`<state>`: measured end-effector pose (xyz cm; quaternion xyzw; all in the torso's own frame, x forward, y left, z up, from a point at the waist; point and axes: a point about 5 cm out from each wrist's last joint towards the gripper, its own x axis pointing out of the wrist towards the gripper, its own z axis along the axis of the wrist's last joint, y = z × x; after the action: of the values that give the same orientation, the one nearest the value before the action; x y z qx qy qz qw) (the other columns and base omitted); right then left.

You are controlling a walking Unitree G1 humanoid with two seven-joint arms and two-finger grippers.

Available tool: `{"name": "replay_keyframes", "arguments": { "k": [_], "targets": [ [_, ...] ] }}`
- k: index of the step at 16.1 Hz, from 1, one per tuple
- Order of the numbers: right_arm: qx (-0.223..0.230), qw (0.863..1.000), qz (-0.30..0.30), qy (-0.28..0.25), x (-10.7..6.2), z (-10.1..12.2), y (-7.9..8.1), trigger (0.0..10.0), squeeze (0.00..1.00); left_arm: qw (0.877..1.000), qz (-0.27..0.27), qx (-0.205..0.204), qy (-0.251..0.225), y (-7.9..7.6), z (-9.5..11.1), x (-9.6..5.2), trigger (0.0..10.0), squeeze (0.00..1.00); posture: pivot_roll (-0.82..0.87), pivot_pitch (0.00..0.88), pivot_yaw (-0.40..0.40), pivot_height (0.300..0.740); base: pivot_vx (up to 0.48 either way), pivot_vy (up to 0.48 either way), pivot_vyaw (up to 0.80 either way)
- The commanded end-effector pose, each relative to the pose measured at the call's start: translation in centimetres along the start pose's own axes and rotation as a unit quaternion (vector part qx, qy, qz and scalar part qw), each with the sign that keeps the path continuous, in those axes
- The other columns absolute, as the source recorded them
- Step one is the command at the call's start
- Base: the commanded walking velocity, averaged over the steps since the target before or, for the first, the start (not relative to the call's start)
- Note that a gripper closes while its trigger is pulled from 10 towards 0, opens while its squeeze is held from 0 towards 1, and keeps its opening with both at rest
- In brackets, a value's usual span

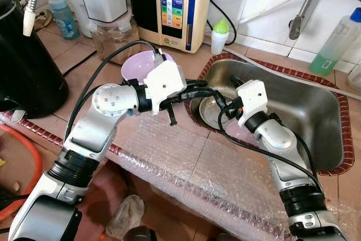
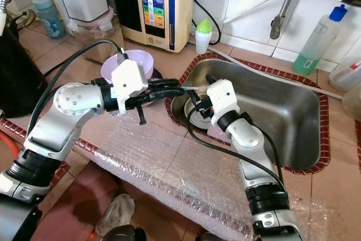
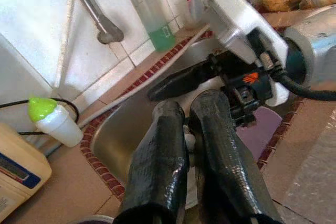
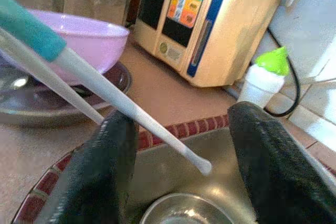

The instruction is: Kitchen organization

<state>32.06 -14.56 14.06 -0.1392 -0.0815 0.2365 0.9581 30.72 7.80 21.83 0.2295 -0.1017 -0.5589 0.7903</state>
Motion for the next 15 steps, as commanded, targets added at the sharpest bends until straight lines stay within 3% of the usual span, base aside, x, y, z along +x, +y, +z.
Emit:
{"name": "replay_keyframes", "arguments": {
  "k": [1,6,11,13,15],
  "targets": [
    [-0.014,1.000,0.022,-0.005,0.6,0.3,0.3,0.0,0.00,1.000,-0.027,0.013,-0.002,-0.3,0.7,0.4,0.5,0.00,-0.03,0.006,0.044,0.740,0.000,0.000,0.00],
    [-0.040,0.996,0.078,0.001,1.2,0.1,0.4,0.0,0.00,0.999,-0.032,0.010,0.007,-0.7,0.4,0.5,0.1,0.00,-0.03,0.009,0.042,0.740,0.000,0.000,0.00],
    [-0.051,0.997,0.059,0.009,1.4,-0.2,-0.7,0.0,0.00,0.999,-0.035,0.016,0.027,-0.9,-0.2,0.2,1.0,0.00,-0.03,0.006,0.039,0.740,0.000,0.000,0.00],
    [-0.052,0.997,0.056,0.009,1.4,-0.3,-0.8,0.0,0.00,0.998,-0.036,0.021,0.038,-1.0,-0.6,0.2,1.6,0.00,-0.03,0.004,0.040,0.740,0.000,0.000,0.00],
    [-0.052,0.997,0.052,0.010,1.4,-0.5,-0.8,0.0,0.00,0.998,-0.034,0.024,0.044,-1.0,-0.9,0.2,3.3,0.00,-0.03,0.005,0.039,0.740,0.000,0.000,0.00]
  ]
}}
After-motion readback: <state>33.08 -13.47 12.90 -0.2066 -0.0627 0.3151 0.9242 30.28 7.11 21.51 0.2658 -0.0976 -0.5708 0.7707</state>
